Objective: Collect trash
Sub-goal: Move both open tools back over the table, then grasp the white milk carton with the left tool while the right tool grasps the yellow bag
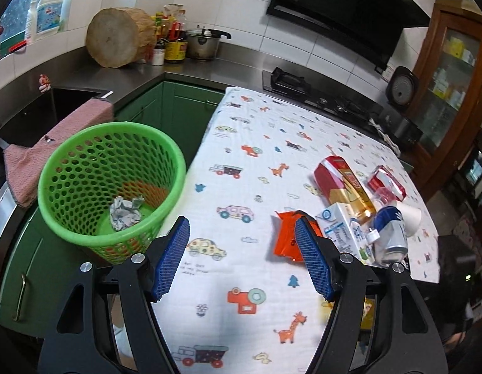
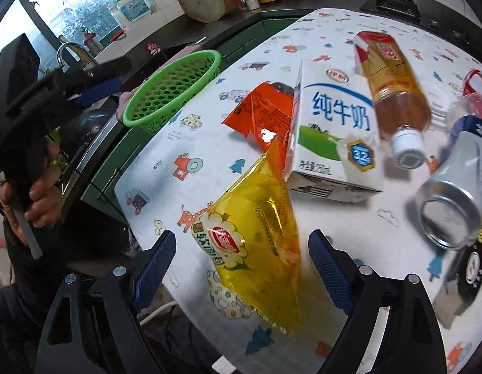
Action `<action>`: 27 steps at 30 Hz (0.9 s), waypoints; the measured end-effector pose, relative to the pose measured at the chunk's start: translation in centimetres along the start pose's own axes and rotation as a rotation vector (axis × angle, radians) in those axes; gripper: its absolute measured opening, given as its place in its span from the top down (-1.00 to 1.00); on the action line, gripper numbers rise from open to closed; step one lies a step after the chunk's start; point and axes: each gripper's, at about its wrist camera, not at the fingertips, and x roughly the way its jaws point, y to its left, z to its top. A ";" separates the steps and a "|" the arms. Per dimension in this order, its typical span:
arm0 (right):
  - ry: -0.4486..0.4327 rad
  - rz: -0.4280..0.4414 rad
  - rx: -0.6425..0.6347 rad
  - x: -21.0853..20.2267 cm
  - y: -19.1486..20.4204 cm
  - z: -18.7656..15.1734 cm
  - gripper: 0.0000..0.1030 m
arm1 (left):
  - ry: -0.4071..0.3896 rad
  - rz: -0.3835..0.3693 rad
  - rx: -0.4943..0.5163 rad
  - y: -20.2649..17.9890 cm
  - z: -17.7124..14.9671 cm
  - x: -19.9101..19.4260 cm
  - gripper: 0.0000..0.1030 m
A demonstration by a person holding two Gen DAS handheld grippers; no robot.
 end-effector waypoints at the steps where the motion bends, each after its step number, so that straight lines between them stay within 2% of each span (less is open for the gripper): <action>1: 0.002 0.005 0.001 0.4 0.0 0.0 -0.63 | 0.004 -0.008 0.000 -0.2 0.1 0.1 -0.36; 5: 0.007 0.011 -0.001 1.1 -0.1 0.0 -0.51 | 0.018 -0.026 0.010 -1.2 0.2 0.6 -0.36; 10: 0.003 0.027 0.004 1.2 -0.3 -0.2 -0.14 | 0.042 -0.058 0.034 -3.0 0.2 1.4 -0.36; 13: -0.007 0.036 0.005 0.8 -0.5 -0.6 -0.01 | 0.057 -0.065 0.049 -4.2 0.0 2.0 -0.36; 21: -0.049 0.035 -0.006 -2.3 -1.2 -2.6 0.02 | 0.128 -0.103 0.054 -7.7 -0.7 4.2 -0.36; 25: -0.080 0.029 0.005 -4.4 -2.1 -4.0 0.02 | 0.161 -0.100 0.078 -10.6 -1.1 5.4 -0.36; 27: -0.099 0.027 0.014 -5.6 -2.8 -4.6 0.02 | 0.183 -0.086 0.084 -12.2 -1.3 6.3 -0.49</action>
